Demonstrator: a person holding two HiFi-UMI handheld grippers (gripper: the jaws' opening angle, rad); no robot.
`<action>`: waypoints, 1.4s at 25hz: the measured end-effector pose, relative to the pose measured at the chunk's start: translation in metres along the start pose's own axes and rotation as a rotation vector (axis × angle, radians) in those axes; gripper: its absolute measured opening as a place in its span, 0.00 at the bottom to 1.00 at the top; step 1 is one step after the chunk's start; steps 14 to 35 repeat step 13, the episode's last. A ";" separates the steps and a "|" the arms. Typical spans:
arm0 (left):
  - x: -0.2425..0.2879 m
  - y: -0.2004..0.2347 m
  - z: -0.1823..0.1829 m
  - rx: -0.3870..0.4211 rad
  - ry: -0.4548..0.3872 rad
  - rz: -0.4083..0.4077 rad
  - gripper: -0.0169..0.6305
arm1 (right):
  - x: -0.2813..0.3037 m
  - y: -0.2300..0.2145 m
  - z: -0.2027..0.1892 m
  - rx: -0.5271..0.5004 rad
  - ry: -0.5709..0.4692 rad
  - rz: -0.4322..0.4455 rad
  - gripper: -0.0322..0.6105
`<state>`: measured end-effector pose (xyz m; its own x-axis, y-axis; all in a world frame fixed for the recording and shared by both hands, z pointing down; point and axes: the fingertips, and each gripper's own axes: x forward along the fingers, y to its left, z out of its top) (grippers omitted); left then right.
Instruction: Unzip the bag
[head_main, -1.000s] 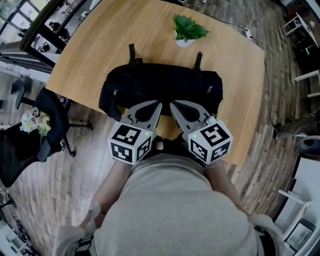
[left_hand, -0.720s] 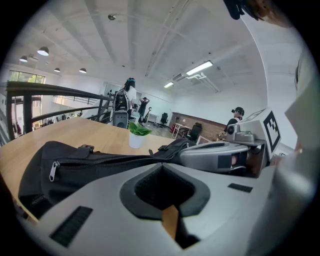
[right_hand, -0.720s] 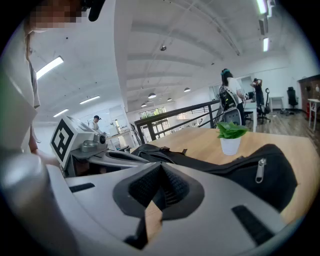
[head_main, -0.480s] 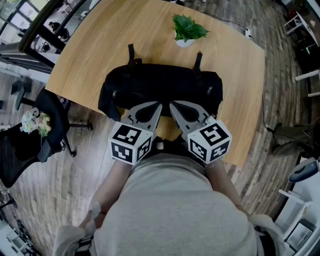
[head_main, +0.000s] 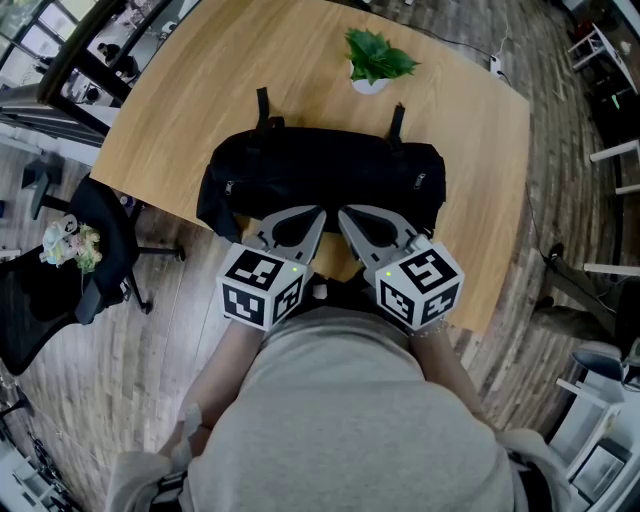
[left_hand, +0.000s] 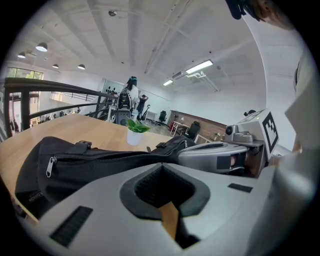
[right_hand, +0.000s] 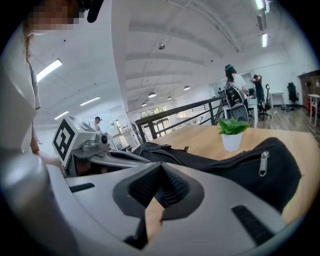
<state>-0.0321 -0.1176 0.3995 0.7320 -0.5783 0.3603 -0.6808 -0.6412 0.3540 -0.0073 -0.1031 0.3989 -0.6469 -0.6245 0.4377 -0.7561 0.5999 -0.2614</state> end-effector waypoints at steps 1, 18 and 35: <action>0.000 -0.001 0.000 0.000 0.001 -0.003 0.05 | 0.000 0.000 -0.001 -0.001 0.004 -0.004 0.06; -0.002 -0.007 -0.002 0.004 0.011 -0.024 0.05 | -0.001 -0.004 -0.010 0.011 0.034 -0.016 0.06; -0.002 -0.007 -0.002 0.004 0.011 -0.024 0.05 | -0.001 -0.004 -0.010 0.011 0.034 -0.016 0.06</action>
